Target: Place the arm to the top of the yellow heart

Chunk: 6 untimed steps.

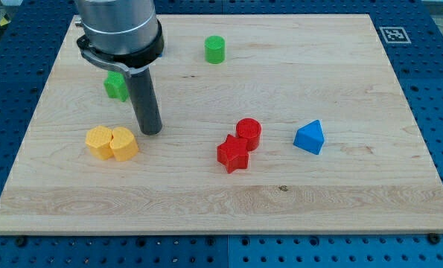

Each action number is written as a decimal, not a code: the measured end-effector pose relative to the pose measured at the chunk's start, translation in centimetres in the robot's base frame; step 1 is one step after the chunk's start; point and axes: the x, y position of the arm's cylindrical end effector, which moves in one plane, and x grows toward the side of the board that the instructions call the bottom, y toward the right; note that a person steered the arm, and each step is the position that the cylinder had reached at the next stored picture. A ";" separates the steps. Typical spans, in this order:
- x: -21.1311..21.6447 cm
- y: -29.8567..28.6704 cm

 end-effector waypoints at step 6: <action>-2.3 -3.7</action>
